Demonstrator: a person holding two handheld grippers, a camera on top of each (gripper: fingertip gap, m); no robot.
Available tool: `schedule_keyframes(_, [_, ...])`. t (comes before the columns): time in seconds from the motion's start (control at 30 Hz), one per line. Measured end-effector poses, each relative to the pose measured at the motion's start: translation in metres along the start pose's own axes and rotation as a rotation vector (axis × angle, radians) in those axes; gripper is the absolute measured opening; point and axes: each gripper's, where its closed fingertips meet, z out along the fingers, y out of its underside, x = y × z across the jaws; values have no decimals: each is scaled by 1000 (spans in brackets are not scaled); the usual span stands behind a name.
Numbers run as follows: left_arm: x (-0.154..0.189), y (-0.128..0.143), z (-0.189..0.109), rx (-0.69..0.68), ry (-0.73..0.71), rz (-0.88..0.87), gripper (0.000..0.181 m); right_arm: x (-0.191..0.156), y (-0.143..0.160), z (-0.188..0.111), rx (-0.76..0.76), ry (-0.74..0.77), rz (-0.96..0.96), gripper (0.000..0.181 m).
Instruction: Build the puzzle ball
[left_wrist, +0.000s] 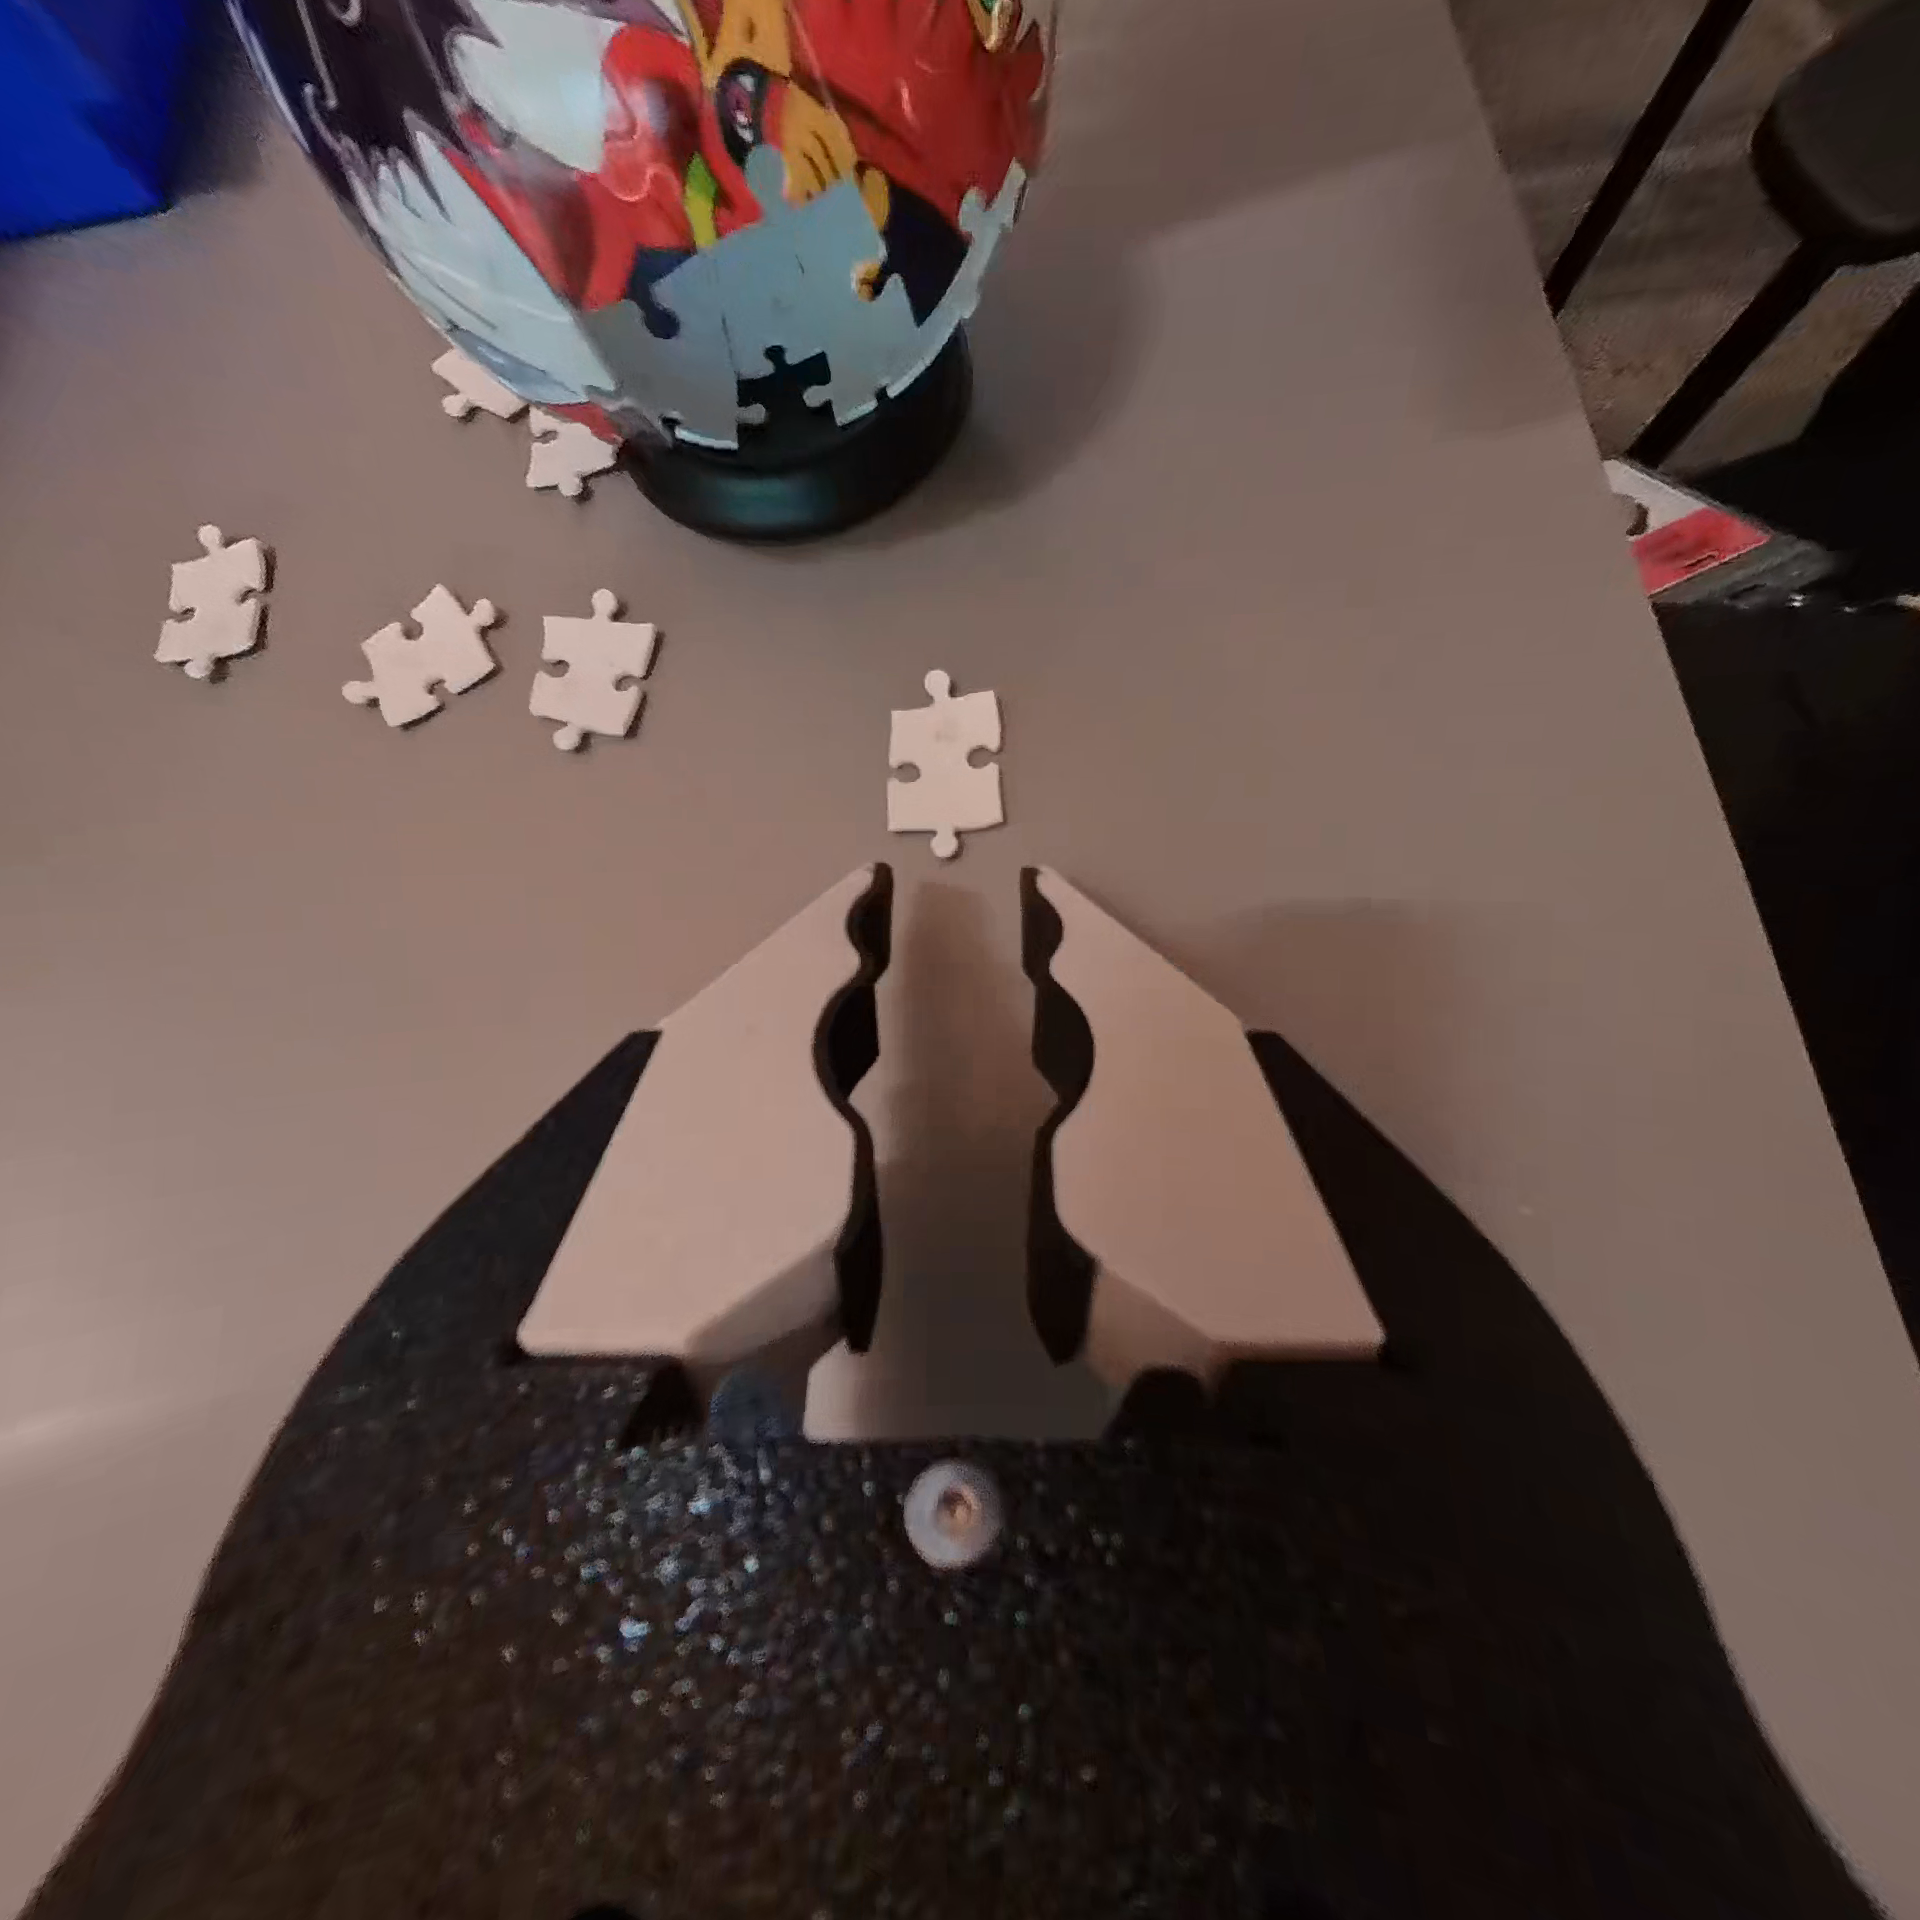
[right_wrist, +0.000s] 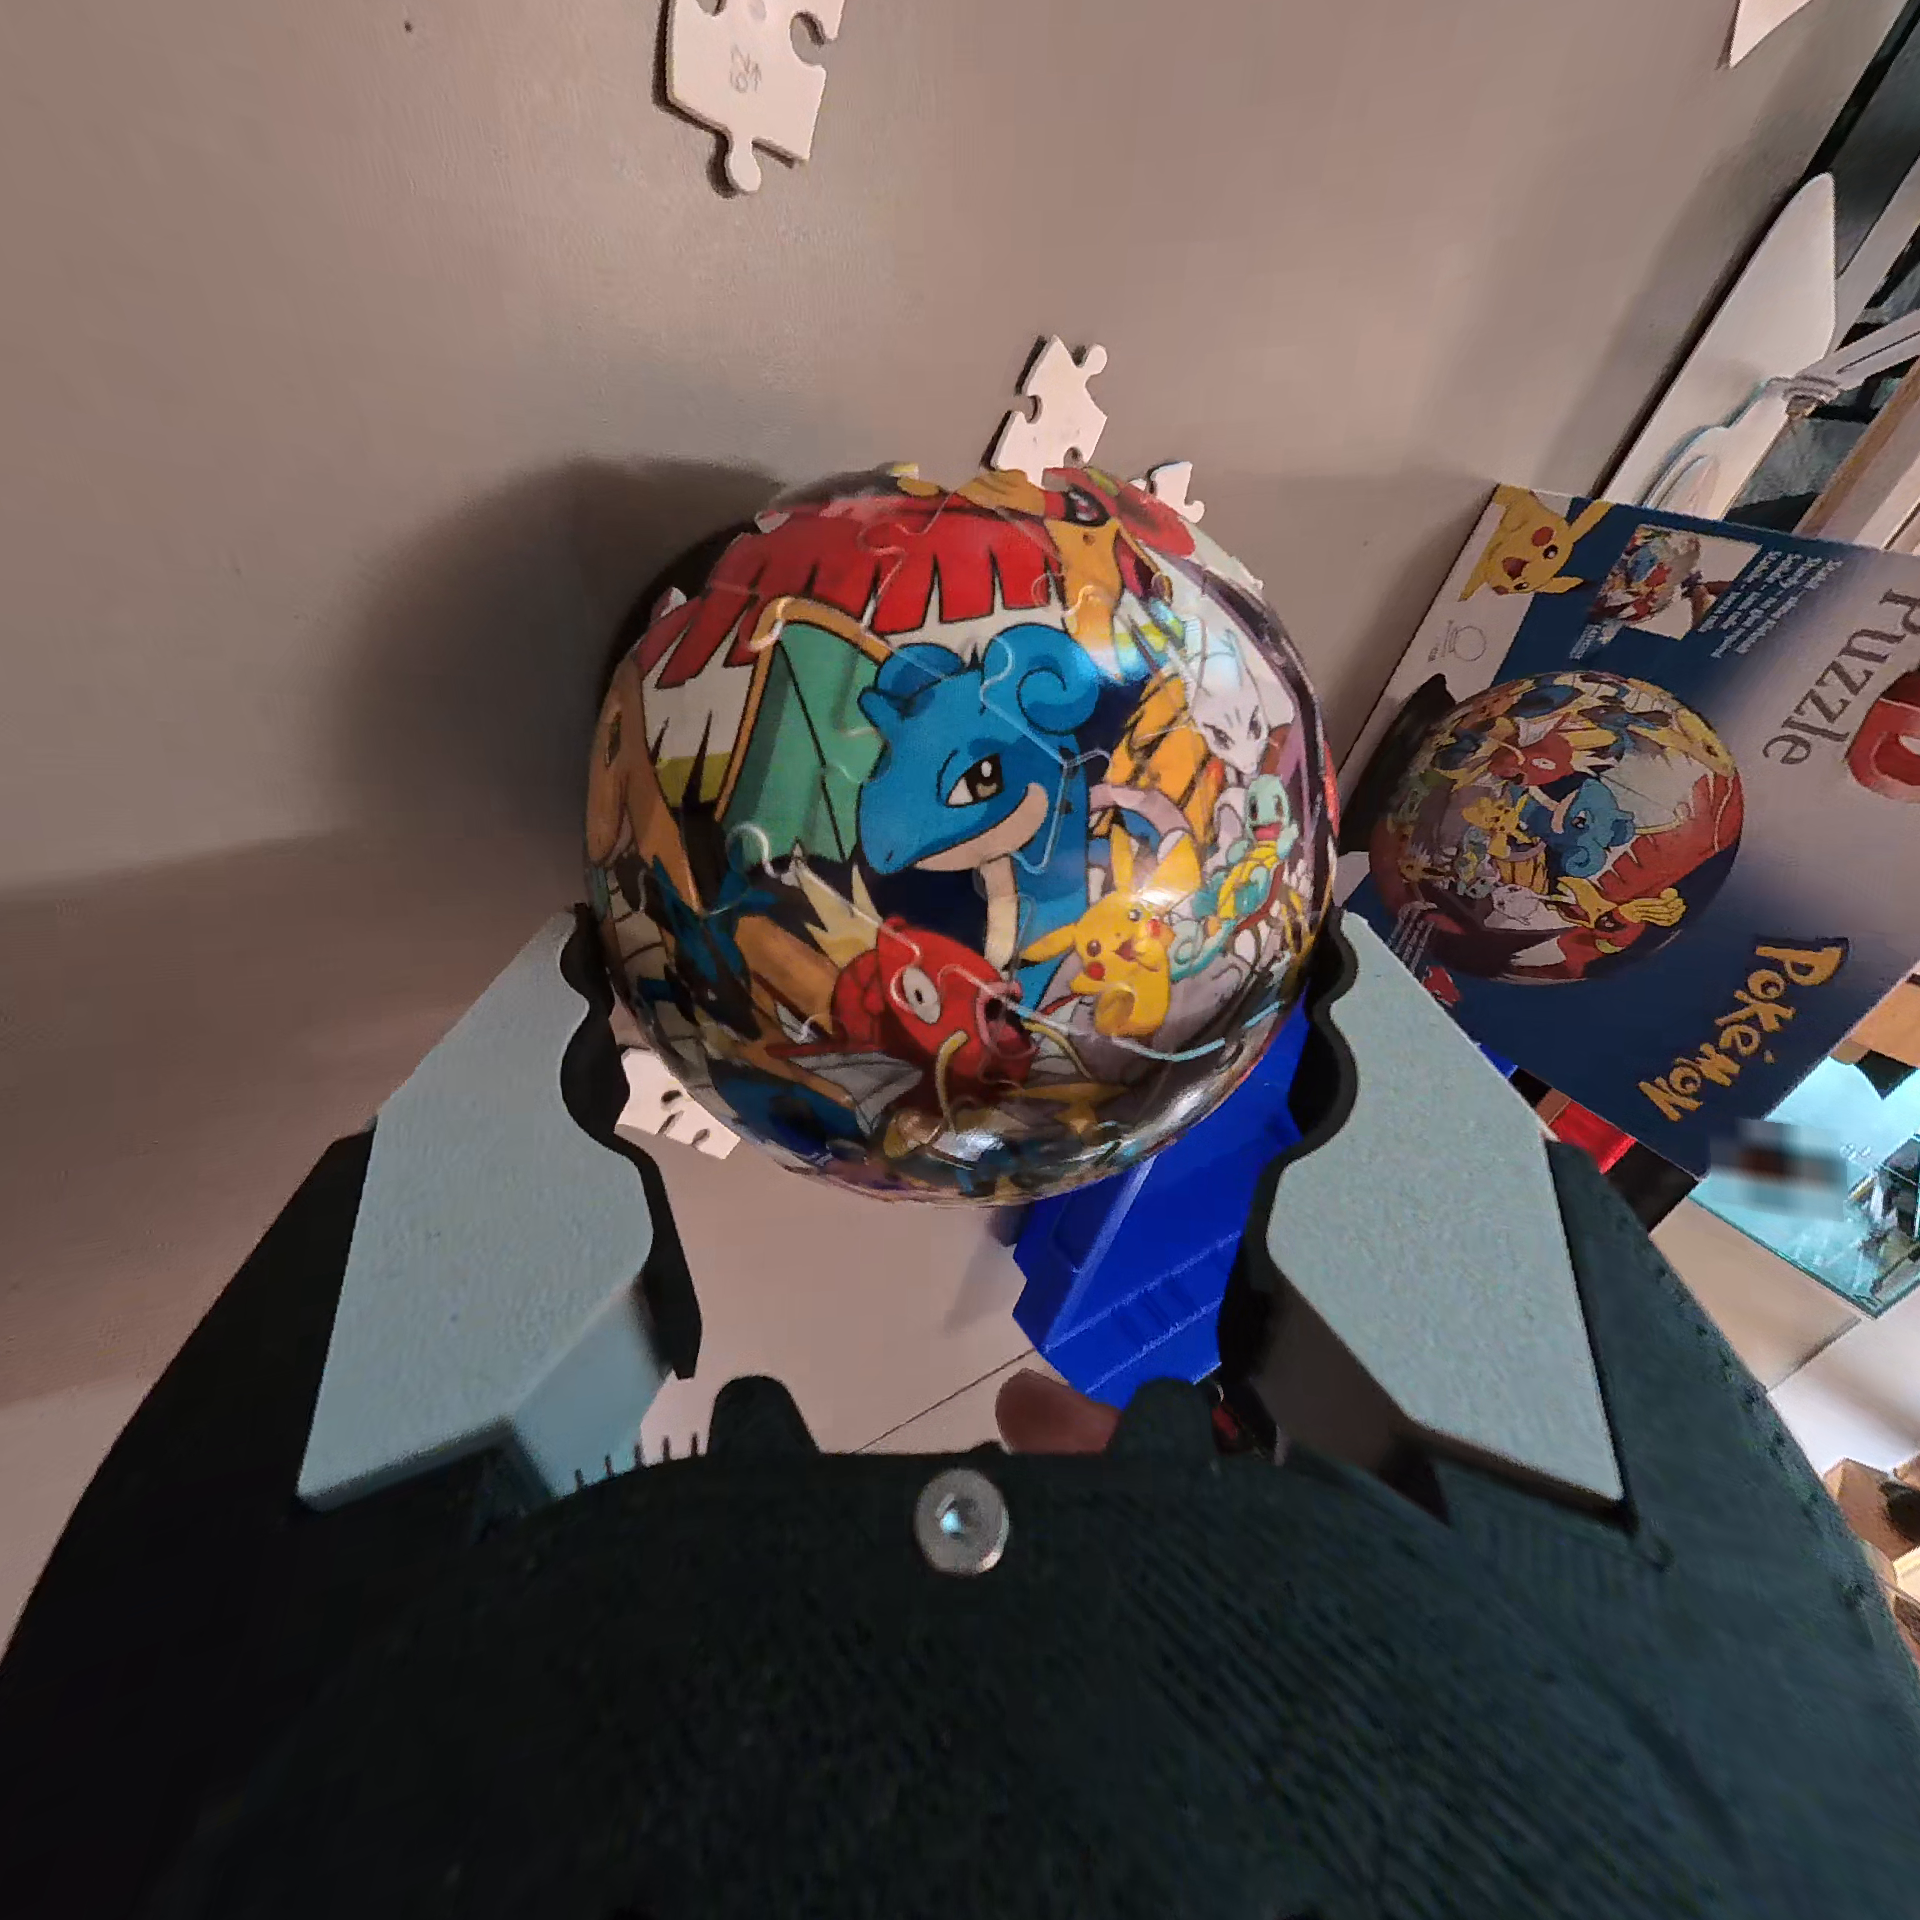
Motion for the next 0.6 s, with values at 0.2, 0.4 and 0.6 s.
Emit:
schedule_keyframes(0.2, [-4,3,17,-45,-25,-24,14,0,0,0,6,4,15,131])
schedule_keyframes(0.4, [-4,1,24,-39,-32,-43,2,0,0,0,17,5,27,131])
schedule_keyframes(0.6, [-18,-24,29,70,-102,-170,2,0,-1,1,25,8,40,131])
